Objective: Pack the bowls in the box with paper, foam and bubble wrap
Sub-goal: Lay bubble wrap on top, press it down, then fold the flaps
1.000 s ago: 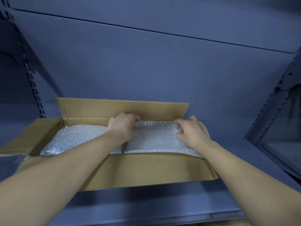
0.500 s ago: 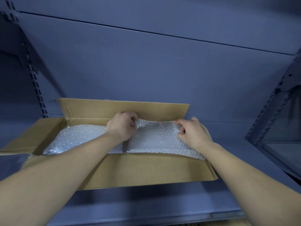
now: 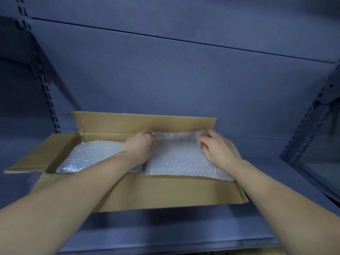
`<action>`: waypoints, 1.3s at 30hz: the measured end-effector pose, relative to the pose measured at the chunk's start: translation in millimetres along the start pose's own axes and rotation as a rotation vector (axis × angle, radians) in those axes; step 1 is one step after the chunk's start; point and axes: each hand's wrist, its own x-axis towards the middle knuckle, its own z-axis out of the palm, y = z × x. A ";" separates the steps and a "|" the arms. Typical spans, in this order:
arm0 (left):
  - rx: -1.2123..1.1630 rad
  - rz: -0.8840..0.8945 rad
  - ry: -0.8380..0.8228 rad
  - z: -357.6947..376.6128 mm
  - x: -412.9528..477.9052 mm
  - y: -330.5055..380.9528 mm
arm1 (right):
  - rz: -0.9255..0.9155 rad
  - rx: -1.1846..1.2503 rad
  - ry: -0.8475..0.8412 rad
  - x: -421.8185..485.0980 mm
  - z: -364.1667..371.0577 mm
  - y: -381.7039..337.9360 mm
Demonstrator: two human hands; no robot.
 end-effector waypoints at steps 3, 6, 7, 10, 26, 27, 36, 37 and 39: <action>-0.052 -0.010 0.005 -3.8 -2.1 -1.5 | 0.083 0.122 -0.051 0.1 -3.2 2.2; -0.122 0.114 0.077 -18.4 -5.0 2.4 | 0.046 0.311 -0.055 1.2 -25.5 -1.7; -0.171 0.182 0.044 -25.8 -7.3 6.9 | 0.020 0.333 -0.143 1.6 -37.1 -3.7; -0.289 0.244 -0.325 -45.0 -16.4 24.9 | 0.060 0.488 -0.569 -1.0 -72.0 -12.7; 0.132 0.221 -0.653 -11.7 -0.2 35.7 | 0.026 -0.076 -0.932 7.7 -42.4 -21.9; 0.160 0.233 -0.638 -10.3 0.0 38.1 | 0.020 -0.101 -0.931 10.3 -39.6 -20.8; 0.248 0.297 -0.580 -8.4 1.1 35.9 | -0.049 0.080 -0.804 14.7 -53.1 -13.4; 0.232 0.298 -0.593 -9.3 1.7 34.1 | -0.043 0.101 -0.806 15.4 -57.9 -11.9; 0.198 0.287 -0.612 -10.5 3.2 31.1 | -0.019 0.124 -0.847 18.5 -66.8 -10.6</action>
